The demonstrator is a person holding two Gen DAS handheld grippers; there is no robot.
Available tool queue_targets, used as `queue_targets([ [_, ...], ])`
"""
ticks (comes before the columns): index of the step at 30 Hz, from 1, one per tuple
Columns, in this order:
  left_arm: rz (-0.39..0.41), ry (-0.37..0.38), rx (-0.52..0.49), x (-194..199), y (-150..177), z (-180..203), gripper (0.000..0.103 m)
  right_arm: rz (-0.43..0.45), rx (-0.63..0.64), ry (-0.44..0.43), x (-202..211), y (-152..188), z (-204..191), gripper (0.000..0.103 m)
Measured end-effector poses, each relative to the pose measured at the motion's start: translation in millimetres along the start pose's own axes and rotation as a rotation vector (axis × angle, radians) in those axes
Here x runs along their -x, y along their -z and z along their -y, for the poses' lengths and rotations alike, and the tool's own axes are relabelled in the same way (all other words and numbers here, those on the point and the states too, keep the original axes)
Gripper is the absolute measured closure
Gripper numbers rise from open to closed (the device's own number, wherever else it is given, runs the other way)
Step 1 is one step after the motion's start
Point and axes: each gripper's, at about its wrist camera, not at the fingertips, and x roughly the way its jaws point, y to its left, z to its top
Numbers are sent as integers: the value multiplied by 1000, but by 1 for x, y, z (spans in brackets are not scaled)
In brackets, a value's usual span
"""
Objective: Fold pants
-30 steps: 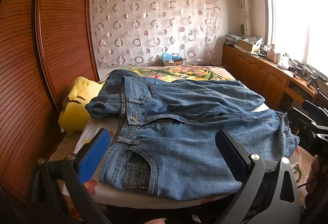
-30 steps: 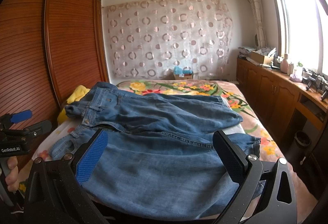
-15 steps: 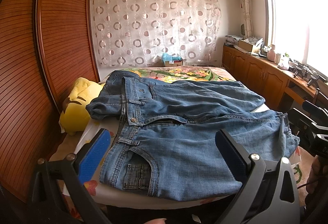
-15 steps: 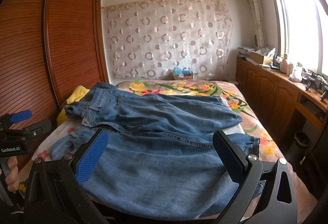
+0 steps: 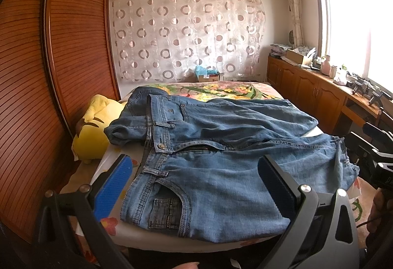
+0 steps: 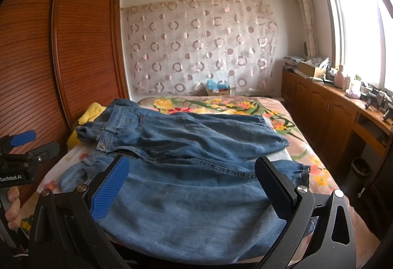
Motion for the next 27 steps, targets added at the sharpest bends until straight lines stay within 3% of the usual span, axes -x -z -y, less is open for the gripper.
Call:
queue_targets([
  [27, 9, 1, 1, 5, -6, -6, 0, -1, 0, 4, 0, 0, 3, 0],
])
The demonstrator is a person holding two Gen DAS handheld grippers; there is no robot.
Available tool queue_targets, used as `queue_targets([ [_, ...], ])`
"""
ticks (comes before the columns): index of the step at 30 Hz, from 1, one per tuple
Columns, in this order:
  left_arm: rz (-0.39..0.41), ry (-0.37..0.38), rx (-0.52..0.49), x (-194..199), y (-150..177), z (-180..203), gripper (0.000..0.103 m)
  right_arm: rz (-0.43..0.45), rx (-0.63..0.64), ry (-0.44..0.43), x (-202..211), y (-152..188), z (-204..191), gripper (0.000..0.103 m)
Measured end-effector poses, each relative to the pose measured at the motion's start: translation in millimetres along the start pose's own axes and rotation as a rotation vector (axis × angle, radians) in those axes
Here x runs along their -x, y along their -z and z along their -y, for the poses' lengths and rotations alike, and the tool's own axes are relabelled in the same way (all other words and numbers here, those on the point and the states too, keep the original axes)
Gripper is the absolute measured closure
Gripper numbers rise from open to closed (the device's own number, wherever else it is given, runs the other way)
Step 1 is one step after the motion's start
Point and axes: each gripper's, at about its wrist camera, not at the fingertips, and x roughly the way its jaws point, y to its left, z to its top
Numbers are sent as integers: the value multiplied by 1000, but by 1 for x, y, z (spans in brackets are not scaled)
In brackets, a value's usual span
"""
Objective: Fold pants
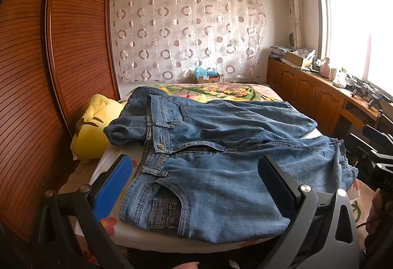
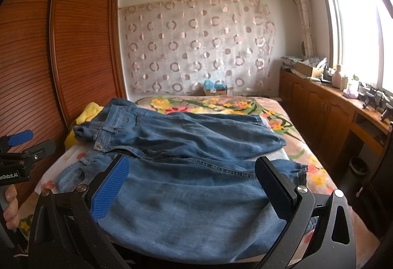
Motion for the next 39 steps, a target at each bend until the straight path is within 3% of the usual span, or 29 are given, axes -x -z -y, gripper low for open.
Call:
queue_targets([
  [15, -12, 1, -1, -2, 2, 2, 0, -6, 1, 0, 0, 0, 0, 0],
  [24, -88, 9, -5, -22, 16, 5, 0, -61, -6, 26, 1, 10, 45, 0],
  [33, -137, 17, 5, -46, 37, -2, 0, -106, -1, 67, -16, 28, 63, 0],
  [39, -172, 20, 16, -57, 47, -9, 0, -150, 7, 127, -9, 42, 102, 0],
])
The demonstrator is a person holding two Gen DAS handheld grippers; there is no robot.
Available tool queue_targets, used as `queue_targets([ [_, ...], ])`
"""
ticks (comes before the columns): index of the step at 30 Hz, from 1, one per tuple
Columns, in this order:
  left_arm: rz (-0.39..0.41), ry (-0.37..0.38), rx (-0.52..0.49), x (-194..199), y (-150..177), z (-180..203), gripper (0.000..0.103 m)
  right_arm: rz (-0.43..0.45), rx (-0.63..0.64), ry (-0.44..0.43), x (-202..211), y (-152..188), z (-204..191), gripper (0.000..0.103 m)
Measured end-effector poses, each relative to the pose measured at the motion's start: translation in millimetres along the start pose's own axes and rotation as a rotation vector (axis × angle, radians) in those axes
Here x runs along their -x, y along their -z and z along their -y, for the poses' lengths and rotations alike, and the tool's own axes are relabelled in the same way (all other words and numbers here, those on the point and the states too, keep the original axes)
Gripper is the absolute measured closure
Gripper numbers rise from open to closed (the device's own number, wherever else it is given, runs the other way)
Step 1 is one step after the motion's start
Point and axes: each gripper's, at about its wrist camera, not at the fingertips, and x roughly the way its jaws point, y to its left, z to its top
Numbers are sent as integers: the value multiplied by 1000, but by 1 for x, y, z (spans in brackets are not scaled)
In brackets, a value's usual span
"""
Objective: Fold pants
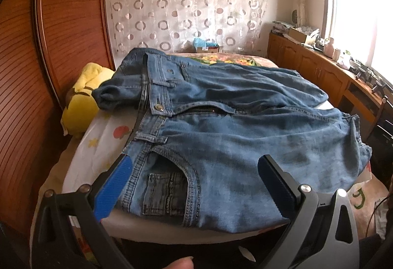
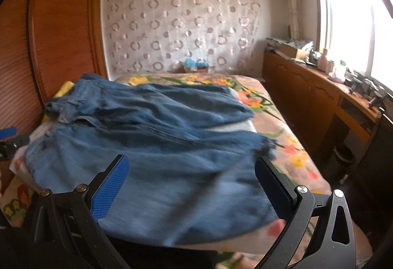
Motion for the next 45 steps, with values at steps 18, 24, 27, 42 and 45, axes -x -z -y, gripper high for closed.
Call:
queue_targets([
  [18, -103, 26, -13, -30, 14, 3, 0, -197, -73, -29, -38, 42, 69, 22],
  [24, -148, 20, -2, -44, 21, -8, 0, -238, -91, -41, -62, 38, 83, 30],
  [27, -177, 11, 7, -54, 27, -15, 0, -260, -99, -53, -70, 40, 87, 35],
  [42, -217, 7, 3, -68, 41, -20, 0, -244, -39, -15, -37, 39, 95, 92],
  [45, -211, 6, 0, -69, 41, -20, 0, -230, -41, -25, -25, 39, 100, 92],
])
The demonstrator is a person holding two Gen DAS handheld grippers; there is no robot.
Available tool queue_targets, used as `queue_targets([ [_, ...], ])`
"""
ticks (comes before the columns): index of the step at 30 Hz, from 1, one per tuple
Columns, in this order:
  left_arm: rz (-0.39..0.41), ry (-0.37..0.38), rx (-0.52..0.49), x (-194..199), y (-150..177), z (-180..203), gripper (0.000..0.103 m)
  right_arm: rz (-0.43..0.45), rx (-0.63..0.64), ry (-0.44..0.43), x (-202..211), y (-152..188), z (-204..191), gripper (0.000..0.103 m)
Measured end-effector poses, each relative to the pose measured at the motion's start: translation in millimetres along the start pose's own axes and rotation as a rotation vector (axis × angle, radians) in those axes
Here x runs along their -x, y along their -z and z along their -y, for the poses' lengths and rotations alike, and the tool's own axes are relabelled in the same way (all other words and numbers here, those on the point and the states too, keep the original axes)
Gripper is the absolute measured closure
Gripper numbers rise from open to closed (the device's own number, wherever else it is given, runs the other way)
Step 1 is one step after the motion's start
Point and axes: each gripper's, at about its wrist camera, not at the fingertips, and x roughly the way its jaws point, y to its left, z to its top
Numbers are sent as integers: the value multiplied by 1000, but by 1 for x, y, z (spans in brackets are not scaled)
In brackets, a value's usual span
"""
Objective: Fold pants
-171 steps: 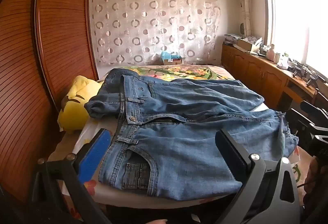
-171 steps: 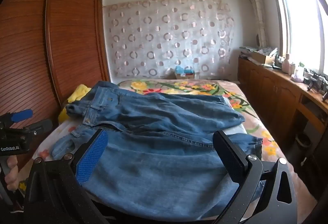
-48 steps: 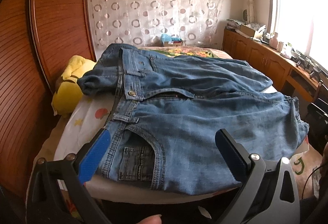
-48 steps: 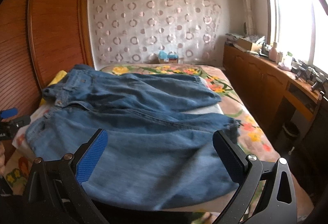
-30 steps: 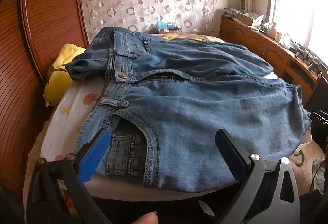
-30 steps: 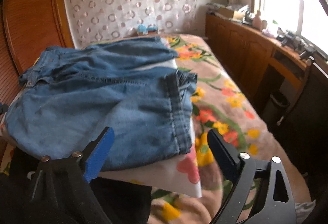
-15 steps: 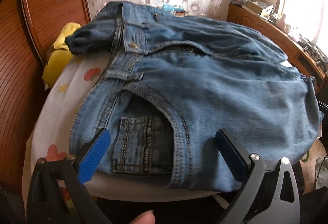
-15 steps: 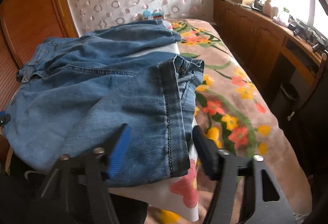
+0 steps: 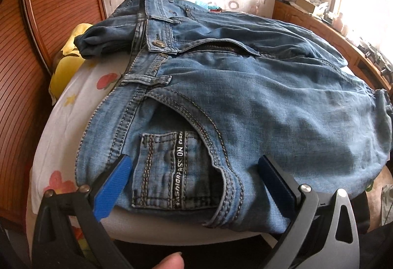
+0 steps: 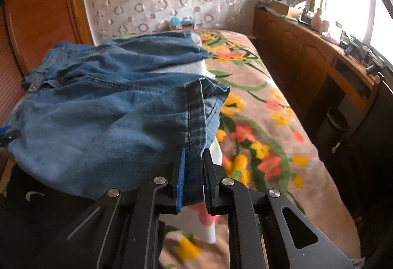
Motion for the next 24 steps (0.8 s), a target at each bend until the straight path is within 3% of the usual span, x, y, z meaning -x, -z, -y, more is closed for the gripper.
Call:
queue_targets([
  [6, 2, 11, -5, 1, 0, -1, 0, 14, -1, -36, 6, 2, 1, 92],
  [10, 4, 34, 16, 9, -2, -8, 0, 17, -13, -76, -1, -2, -3, 79],
  [14, 70, 43, 33, 28, -3, -21, 0, -5, -6, -71, -12, -2, -8, 79],
  [15, 83, 38, 36, 33, -4, -26, 0, -5, -6, -68, -12, -2, -8, 80],
  [16, 90, 33, 40, 36, -4, -30, 0, -1, -6, -79, -11, -2, -8, 96],
  [17, 93, 28, 42, 37, -4, -34, 0, 6, -6, -83, -9, -2, -8, 98],
  [24, 62, -4, 88, 29, 9, -63, 3, 160, -85, -13, 25, -6, 16, 103],
])
